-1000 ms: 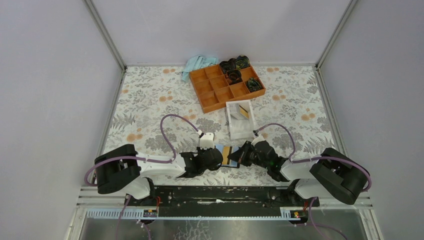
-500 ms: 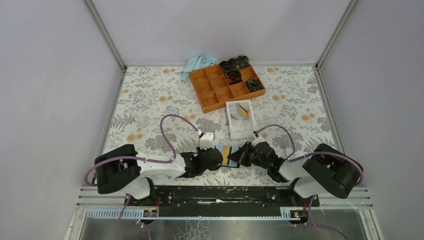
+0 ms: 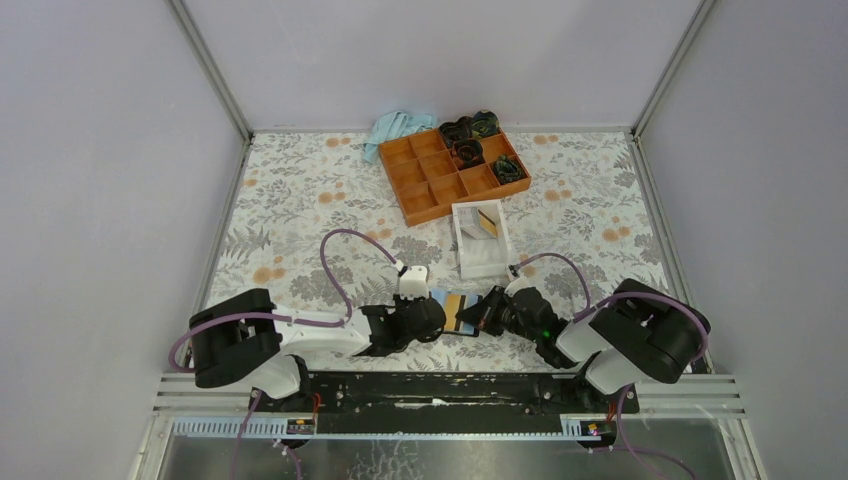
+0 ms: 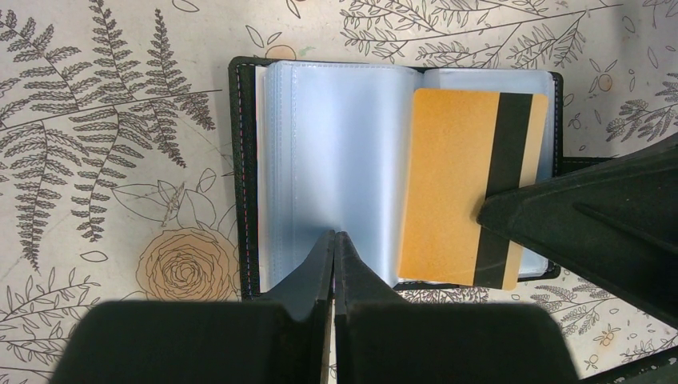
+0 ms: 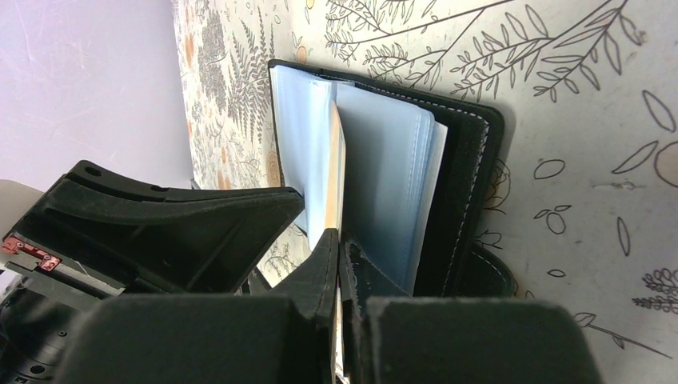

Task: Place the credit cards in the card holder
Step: Insert the credit card into the card holder.

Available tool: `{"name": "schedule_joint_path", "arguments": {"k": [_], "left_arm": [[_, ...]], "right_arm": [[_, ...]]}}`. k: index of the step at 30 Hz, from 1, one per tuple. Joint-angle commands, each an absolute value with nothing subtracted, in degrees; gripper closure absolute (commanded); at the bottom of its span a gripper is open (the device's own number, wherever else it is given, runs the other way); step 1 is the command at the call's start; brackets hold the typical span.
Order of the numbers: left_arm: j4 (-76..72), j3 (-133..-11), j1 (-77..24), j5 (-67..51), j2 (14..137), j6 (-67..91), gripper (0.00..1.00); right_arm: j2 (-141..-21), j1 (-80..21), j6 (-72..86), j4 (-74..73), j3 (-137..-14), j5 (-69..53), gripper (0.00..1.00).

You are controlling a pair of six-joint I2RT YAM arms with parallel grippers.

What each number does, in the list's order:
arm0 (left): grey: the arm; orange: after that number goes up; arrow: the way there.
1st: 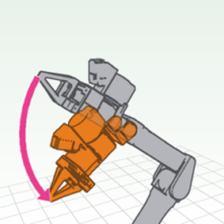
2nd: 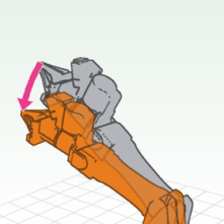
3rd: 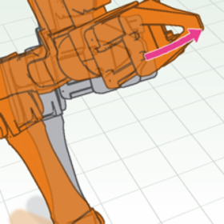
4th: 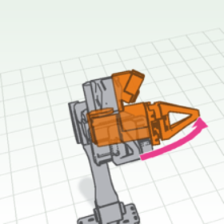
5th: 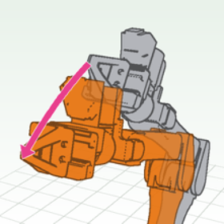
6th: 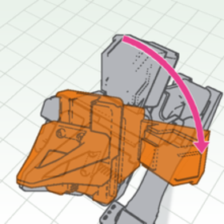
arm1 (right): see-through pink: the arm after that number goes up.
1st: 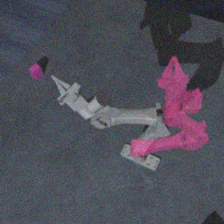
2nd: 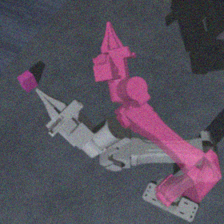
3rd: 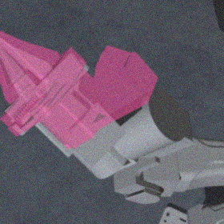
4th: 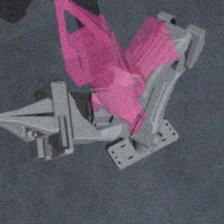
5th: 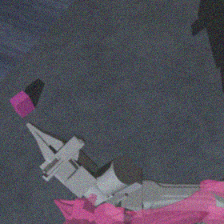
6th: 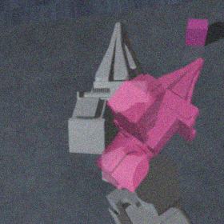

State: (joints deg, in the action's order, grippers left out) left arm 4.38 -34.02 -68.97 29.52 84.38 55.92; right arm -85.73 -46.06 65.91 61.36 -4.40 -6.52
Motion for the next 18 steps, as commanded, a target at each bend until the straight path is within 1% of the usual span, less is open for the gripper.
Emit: {"name": "schedule_joint_path", "arguments": {"k": [1,7,11,18], "left_arm": [[10.45,-32.50,-69.71,28.65,86.52,56.58,1.00],[12.94,-32.84,-69.89,30.78,85.28,57.77,1.00],[14.63,-32.77,-69.92,32.26,84.23,58.40,0.98],[14.94,-32.74,-69.95,31.83,85.40,58.83,0.98]], "right_arm": [[-87.86,-45.99,63.99,60.96,-4.53,-7.50,1.00],[-92.19,-46.05,64.71,62.89,-4.94,-7.64,1.00],[-94.26,-46.05,65.04,63.81,-5.07,-7.79,1.00],[-94.89,-46.05,64.64,62.90,-6.11,-8.62,1.00]]}}
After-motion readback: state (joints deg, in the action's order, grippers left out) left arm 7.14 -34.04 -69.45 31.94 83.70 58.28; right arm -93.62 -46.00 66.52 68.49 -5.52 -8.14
